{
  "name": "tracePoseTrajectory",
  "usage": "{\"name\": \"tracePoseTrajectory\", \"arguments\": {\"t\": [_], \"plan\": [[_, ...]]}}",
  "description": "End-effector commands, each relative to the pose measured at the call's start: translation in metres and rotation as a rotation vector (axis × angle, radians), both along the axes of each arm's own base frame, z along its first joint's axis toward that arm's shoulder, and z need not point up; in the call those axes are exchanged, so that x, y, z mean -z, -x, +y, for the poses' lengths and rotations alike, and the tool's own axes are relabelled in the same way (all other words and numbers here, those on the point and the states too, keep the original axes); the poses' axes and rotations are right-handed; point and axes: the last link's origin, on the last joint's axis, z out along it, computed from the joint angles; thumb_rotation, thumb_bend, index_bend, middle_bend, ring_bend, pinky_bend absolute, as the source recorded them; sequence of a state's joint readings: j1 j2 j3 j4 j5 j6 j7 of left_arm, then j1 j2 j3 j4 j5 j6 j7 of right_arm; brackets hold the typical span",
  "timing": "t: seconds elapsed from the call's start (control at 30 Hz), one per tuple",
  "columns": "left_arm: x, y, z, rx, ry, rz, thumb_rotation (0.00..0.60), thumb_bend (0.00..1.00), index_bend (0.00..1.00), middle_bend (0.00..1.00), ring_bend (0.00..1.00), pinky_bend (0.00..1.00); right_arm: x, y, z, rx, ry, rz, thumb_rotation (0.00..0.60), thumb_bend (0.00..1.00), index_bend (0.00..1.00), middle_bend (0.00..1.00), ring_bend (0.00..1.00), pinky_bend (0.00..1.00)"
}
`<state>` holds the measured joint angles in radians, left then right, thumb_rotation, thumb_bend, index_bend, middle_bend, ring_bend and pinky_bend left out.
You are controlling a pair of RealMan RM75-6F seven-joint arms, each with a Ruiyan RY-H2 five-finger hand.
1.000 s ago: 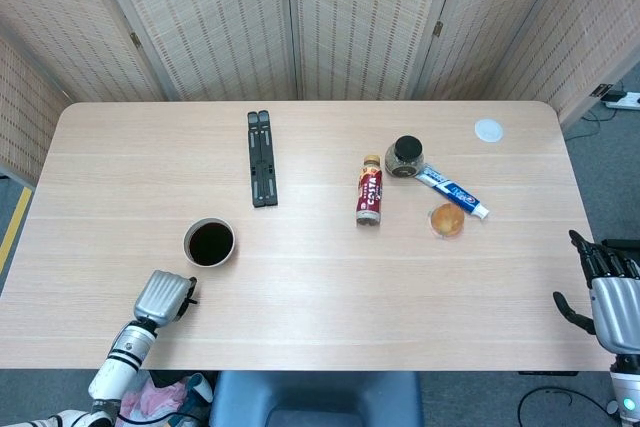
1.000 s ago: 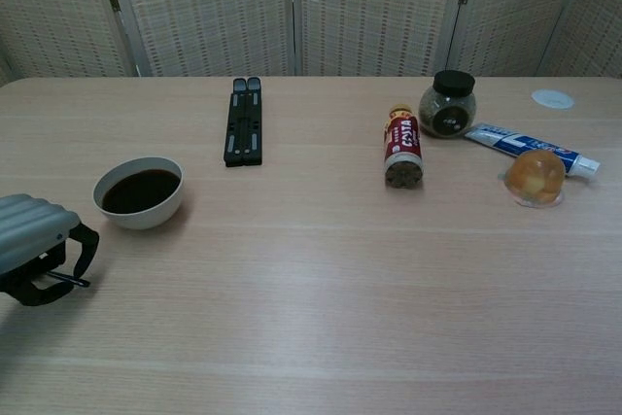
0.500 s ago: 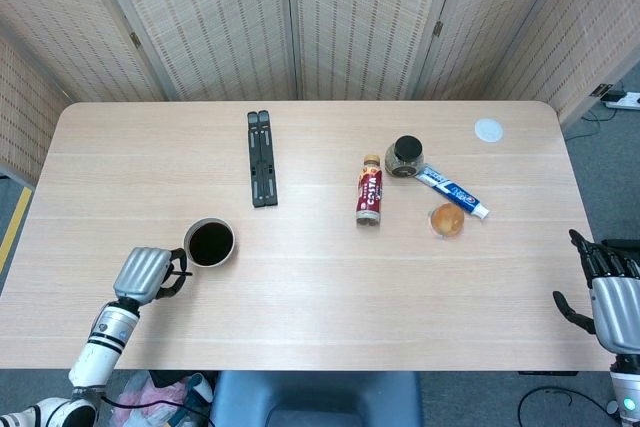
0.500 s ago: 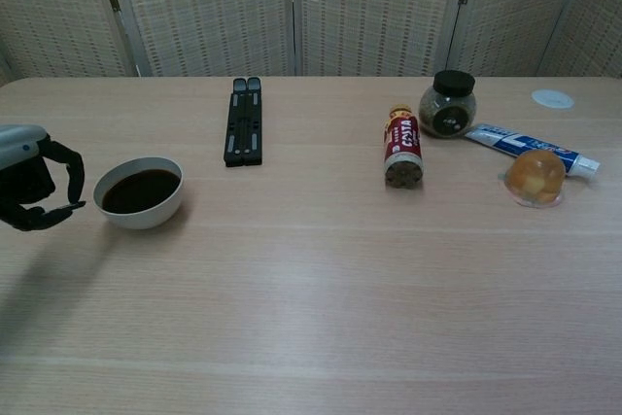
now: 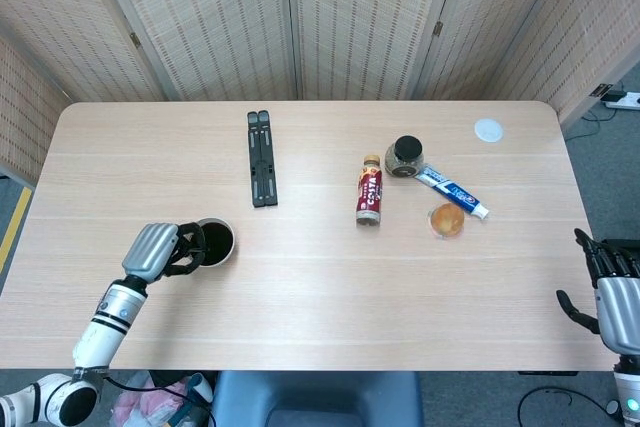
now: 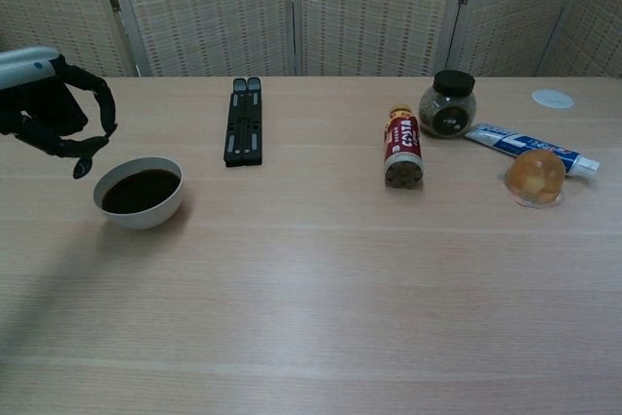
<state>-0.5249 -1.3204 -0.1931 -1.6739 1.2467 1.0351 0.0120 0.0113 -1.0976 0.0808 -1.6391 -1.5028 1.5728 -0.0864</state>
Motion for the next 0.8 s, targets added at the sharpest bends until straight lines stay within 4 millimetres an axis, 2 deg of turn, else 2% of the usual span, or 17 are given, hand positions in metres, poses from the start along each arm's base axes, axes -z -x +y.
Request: {"name": "tracePoseTrajectory", "arguments": {"t": [0.03, 0.2, 0.43, 0.6, 0.8], "plan": [[0.013, -0.013, 0.007, 0.009, 0.024, -0.038, 0.6, 0.49, 0.74, 0.99, 0.94, 1.0, -0.001, 0.0, 0.001, 0.001, 0.004, -0.001, 0.6, 0.2, 0.02, 0.22, 0.21, 0.22], [0.032, -0.021, 0.019, 0.0, 0.031, -0.063, 0.6, 0.49, 0.75, 0.99, 0.93, 1.0, -0.005, 0.003, 0.005, 0.012, 0.018, -0.002, 0.6, 0.2, 0.02, 0.22, 0.21, 0.22], [0.053, -0.023, 0.03, -0.036, 0.051, -0.076, 0.6, 0.49, 0.75, 0.99, 0.94, 1.0, -0.007, 0.006, 0.01, 0.026, 0.034, -0.005, 0.6, 0.2, 0.02, 0.22, 0.21, 0.22], [0.065, -0.019, 0.036, -0.063, 0.05, -0.079, 0.6, 0.49, 0.75, 0.99, 0.93, 1.0, -0.008, 0.007, 0.011, 0.028, 0.037, -0.006, 0.6, 0.2, 0.02, 0.22, 0.21, 0.22], [0.072, -0.003, 0.045, -0.11, 0.027, -0.045, 0.6, 0.49, 0.75, 0.99, 0.94, 1.0, -0.007, 0.008, 0.011, 0.027, 0.037, -0.007, 0.6, 0.2, 0.02, 0.22, 0.21, 0.22]]}}
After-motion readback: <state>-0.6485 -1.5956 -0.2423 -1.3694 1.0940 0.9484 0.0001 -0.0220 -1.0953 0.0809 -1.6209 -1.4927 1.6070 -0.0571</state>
